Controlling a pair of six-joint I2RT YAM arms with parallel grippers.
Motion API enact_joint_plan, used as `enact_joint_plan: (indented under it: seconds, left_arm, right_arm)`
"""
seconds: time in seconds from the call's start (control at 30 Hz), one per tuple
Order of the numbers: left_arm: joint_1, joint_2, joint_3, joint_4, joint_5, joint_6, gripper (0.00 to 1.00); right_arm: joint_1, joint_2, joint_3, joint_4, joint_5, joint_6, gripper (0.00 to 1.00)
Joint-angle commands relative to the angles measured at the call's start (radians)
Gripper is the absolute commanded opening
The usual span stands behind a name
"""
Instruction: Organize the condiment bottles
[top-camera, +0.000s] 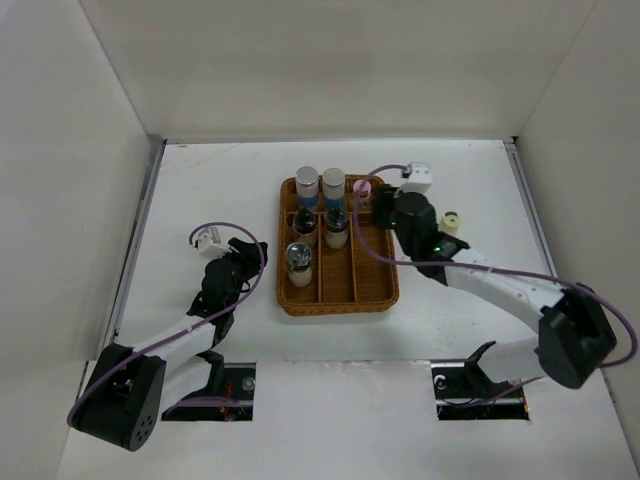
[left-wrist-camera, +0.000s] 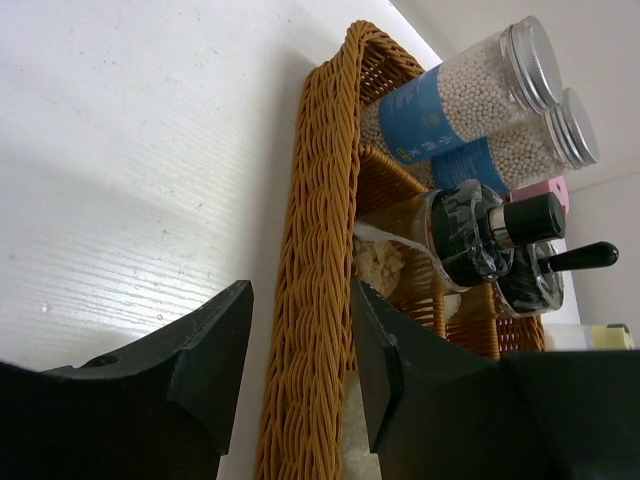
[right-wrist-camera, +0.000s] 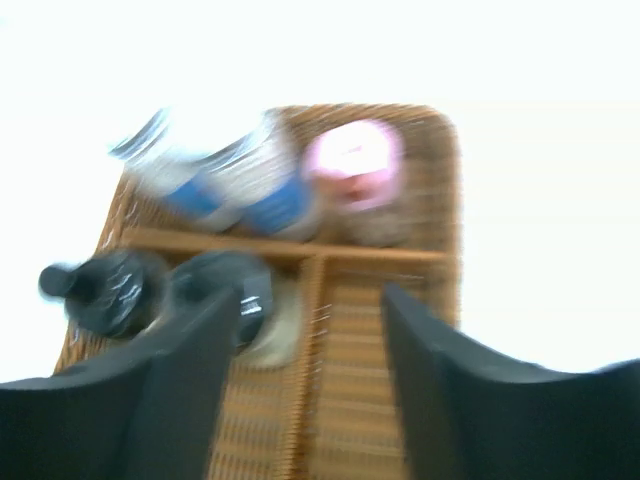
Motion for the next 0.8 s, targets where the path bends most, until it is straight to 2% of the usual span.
enact_joint_plan:
  seconds: [0.0,0.03,0.07,0.13,0.27,0.4,0.57,0.7,0.77]
  left_arm:
    - [-0.004,-0.007,0.012,0.064,0.013,-0.005,0.42]
    - [-0.004,-0.005,0.012,0.064,0.013,-0.006,0.42]
    - [-0.004,-0.004,0.012,0.064,0.014,-0.006,0.42]
    - [-0.004,-0.004,0.012,0.064,0.016,-0.006,0.42]
    - [-0.004,-0.004,0.012,0.064,0.019,-0.006,0.42]
    - [-0.004,-0.001,0.014,0.064,0.019,-0.003,0.42]
    - [-0.002,-0.001,0.014,0.064,0.019,-0.002,0.42]
    - [-0.002,0.003,0.014,0.064,0.019,-0.002,0.42]
    - [-0.002,0.003,0.014,0.064,0.019,-0.002,0.42]
  right_arm:
    - [-0.127,-0.149,-0.104,0.030,0.069,0.060,0.53]
    - [-0.171,-0.186,-0.135,0.007,0.093,0.069,0.47]
    - [-0.213,-0.217,-0.156,-0.025,0.122,0.076,0.46]
    - [-0.294,-0.248,-0.187,-0.084,0.190,0.085,0.49]
    - [-0.400,-0.220,-0.207,-0.127,0.212,0.083,0.82]
    - [-0.439,-0.136,-0.187,-0.119,0.128,0.071,0.86]
    - [-0.477,-0.073,-0.178,-0.064,0.058,0.070,0.77]
    - [-0.486,-0.038,-0.169,-0.047,0.037,0.070,0.62]
    - [-0.482,-0.041,-0.172,-0.040,0.060,0.066,0.51]
